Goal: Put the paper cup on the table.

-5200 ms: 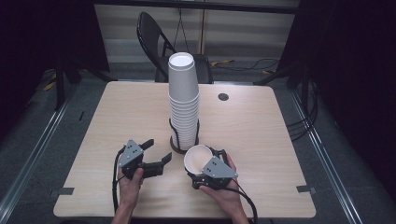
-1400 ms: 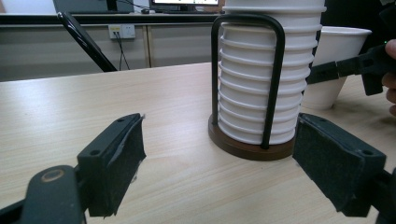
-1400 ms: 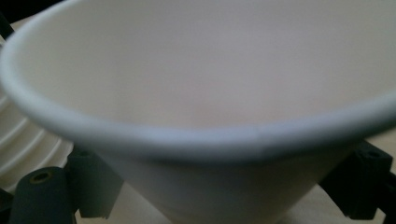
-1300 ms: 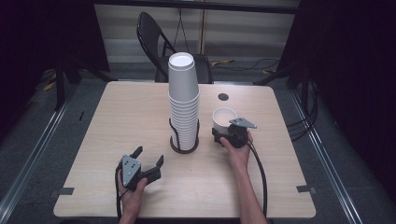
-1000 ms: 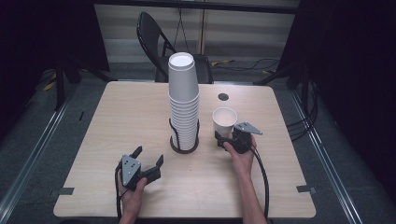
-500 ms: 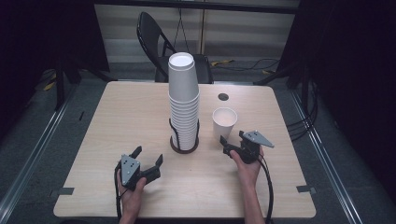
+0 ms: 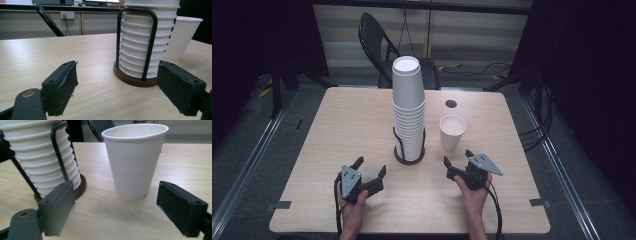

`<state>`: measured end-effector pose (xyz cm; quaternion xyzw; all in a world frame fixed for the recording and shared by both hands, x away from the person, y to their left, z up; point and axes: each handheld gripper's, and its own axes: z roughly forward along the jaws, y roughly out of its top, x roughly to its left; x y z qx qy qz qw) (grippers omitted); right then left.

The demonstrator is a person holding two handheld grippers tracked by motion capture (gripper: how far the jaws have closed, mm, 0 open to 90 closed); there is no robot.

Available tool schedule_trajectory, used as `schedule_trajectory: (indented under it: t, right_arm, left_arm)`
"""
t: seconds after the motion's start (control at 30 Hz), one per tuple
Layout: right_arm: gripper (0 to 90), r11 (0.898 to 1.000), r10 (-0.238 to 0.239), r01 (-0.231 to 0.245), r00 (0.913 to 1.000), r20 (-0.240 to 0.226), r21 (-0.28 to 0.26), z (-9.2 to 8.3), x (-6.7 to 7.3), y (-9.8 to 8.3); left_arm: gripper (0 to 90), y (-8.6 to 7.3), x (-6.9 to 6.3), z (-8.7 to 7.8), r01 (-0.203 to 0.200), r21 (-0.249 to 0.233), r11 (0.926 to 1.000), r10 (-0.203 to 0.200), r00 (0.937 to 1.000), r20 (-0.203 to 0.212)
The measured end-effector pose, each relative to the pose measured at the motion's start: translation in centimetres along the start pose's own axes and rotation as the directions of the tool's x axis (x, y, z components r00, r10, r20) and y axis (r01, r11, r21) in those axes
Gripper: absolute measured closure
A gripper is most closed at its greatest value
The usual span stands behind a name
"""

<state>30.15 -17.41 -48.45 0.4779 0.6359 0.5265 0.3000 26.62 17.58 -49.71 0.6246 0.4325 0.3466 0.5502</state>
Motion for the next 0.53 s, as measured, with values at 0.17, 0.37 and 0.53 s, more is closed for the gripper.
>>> schedule_trajectory:
  t: [0.17,0.37,0.53]
  right_arm:
    - [14.5,1.0,0.001,-0.001,0.9999,0.017,-0.028,-1.0,0.9,-1.2]
    - [13.5,0.997,-0.015,0.017,0.9995,0.027,-0.075,-1.9,1.7,-1.9]
    - [13.5,0.995,-0.051,0.053,0.9983,0.029,-0.086,-1.9,2.0,-2.0]
  left_arm:
    - [17.0,0.0,0.0,0.0,0.003,-0.004,1.0,-0.003,1.0,0.001]
    - [17.0,0.0,0.0,-0.1,0.003,-0.006,1.0,-0.003,1.0,-0.003]
    - [17.0,0.0,0.1,-0.1,0.006,-0.008,1.0,-0.006,1.0,-0.001]
